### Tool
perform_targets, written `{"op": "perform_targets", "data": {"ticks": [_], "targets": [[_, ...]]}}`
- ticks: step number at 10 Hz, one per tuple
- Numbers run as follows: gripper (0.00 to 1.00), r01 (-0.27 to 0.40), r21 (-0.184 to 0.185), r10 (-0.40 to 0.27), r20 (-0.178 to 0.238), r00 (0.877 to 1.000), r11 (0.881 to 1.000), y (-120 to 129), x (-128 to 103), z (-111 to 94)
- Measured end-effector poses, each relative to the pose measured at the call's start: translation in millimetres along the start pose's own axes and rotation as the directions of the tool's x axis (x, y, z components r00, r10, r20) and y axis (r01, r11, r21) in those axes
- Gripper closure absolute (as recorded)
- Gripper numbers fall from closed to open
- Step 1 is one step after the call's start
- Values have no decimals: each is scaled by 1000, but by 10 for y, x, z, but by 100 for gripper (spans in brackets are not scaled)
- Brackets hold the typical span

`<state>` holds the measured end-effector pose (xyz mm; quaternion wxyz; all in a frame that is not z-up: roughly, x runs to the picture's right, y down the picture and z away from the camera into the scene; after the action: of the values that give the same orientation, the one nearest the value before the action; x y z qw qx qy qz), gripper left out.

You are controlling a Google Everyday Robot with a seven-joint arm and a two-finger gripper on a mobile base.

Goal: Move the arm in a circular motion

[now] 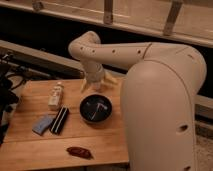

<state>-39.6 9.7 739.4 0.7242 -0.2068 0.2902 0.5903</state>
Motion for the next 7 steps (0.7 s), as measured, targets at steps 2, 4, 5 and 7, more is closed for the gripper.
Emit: {"op": "perform_targets", "data": {"ticks": [2,4,5,7], "targets": [[0,5,-4,-5,-2,1000,1000,157,122,-8],[0,-33,-2,33,7,999,999,92,136,-10],[0,-52,-3,52,11,999,999,27,98,-12],[0,-108,-8,109,14,994,994,-301,-112,8]]}}
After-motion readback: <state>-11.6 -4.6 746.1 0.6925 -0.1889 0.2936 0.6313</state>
